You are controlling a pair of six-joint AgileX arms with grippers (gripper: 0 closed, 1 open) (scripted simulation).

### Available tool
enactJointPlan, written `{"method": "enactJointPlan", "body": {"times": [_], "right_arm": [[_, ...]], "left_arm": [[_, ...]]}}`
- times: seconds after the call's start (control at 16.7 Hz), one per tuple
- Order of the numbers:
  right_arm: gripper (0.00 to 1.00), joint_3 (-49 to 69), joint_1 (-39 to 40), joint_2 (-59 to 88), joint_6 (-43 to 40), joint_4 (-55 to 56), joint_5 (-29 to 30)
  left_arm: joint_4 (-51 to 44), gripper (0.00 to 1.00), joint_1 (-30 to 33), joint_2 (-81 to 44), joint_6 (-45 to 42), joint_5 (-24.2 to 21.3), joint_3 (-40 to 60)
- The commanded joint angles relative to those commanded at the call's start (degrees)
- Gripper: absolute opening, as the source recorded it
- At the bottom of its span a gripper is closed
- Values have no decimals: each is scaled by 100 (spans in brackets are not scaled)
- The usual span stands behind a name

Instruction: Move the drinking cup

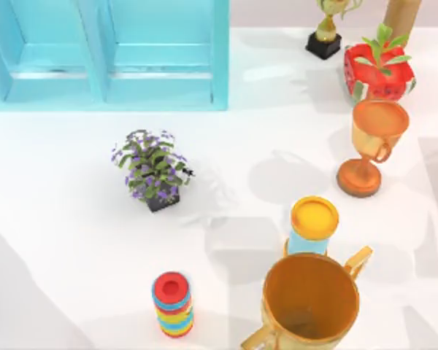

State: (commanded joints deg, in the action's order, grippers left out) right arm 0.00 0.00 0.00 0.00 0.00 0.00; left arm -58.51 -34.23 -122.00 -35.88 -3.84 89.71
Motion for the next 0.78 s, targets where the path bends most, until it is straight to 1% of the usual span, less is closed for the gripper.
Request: {"method": "enactJointPlan", "body": {"times": [0.42, 0.48, 0.78], "right_arm": [[100, 0, 0, 0, 0, 0, 0], [100, 0, 0, 0, 0, 0, 0], [100, 0, 0, 0, 0, 0, 0]], "left_arm": [[0, 98, 0, 0, 0, 0, 0], [0, 100, 0, 0, 0, 0, 0], [0, 100, 0, 0, 0, 0, 0]]}}
